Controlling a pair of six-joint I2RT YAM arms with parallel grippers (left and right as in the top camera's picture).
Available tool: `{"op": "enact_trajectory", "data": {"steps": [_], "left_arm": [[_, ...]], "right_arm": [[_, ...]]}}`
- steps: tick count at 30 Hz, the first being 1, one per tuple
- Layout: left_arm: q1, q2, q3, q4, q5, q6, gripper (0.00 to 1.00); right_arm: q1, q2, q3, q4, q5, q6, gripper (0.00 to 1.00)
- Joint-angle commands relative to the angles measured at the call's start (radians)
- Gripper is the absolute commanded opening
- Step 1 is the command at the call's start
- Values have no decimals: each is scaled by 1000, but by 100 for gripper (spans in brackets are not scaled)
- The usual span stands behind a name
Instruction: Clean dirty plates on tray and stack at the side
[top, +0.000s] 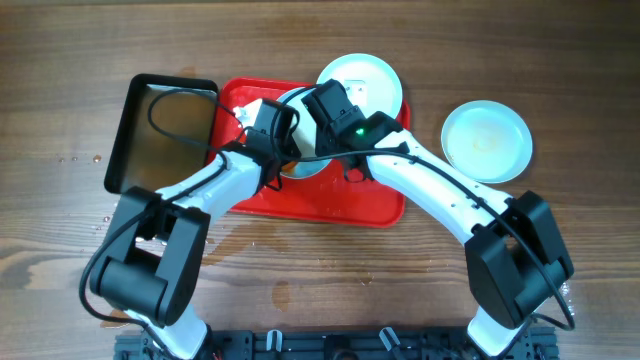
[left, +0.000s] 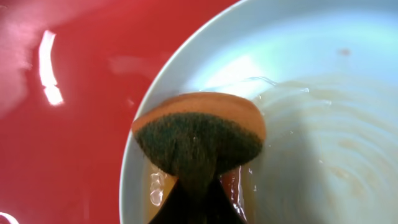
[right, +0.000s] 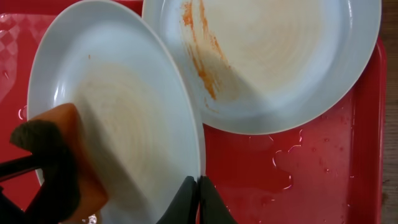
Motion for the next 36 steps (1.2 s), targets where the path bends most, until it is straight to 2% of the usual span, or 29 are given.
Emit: {"op": "enact_trajectory", "data": {"steps": [1, 7, 12, 16, 20, 27, 36], "left_arm": [[-18, 61, -23, -4, -210, -6, 4], [-18, 61, -23, 89, -370, -5, 4], [-18, 61, -23, 116, -369, -6, 4], [-18, 61, -23, 62, -351, -41, 4], [-18, 61, -23, -11, -272, -62, 4], [-16, 61, -23, -104, -108, -62, 4], [35, 61, -36, -122, 71, -62, 4]], "right_arm": [[12, 16, 1, 14, -54, 10, 4], [12, 16, 1, 13, -60, 4, 4], [12, 16, 1, 12, -69, 4, 4], [8, 23, 1, 23, -108, 6, 4], [-16, 67, 1, 72, -232, 6, 5], [-90, 145, 1, 144, -414, 5, 24], [-113, 174, 1, 190, -428, 32, 38]]}}
